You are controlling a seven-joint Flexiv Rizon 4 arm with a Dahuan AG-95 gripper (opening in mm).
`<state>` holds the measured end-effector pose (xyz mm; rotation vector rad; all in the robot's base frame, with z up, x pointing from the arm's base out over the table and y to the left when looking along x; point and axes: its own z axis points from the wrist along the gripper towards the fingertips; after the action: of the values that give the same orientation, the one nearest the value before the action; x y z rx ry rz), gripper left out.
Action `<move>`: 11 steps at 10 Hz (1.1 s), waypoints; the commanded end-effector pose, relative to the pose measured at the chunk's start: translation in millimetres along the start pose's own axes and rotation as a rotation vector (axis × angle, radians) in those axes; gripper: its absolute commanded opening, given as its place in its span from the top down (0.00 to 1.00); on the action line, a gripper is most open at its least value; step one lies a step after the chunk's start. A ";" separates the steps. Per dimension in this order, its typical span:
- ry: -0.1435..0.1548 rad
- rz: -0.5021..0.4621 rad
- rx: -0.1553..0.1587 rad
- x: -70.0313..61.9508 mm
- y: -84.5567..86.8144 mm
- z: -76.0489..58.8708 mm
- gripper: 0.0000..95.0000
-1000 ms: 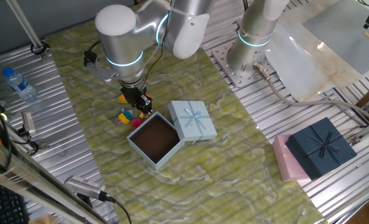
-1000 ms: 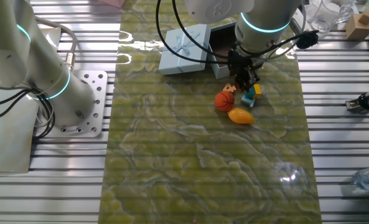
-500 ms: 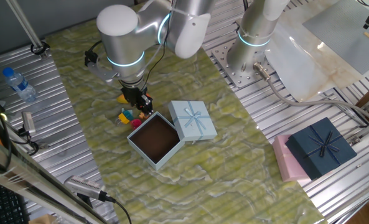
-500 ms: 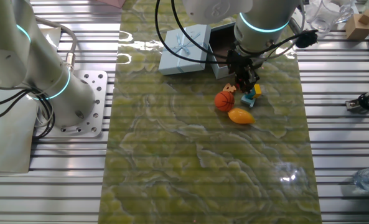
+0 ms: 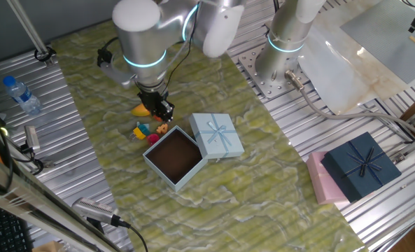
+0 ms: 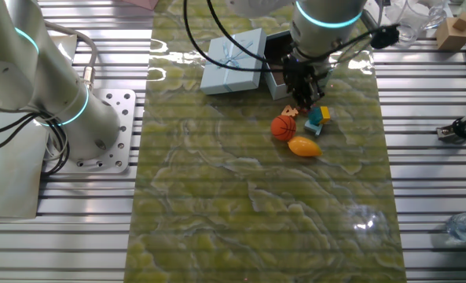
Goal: Take everything out of the gift box
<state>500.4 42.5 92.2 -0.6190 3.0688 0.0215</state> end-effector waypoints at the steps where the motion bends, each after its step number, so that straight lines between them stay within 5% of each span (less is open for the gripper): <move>1: 0.000 0.019 0.017 -0.5 8.6 -5.6 1.00; 11: 0.007 0.074 0.021 0.2 22.6 -14.7 1.00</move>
<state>491.9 63.3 106.8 -0.5086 3.0923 -0.0122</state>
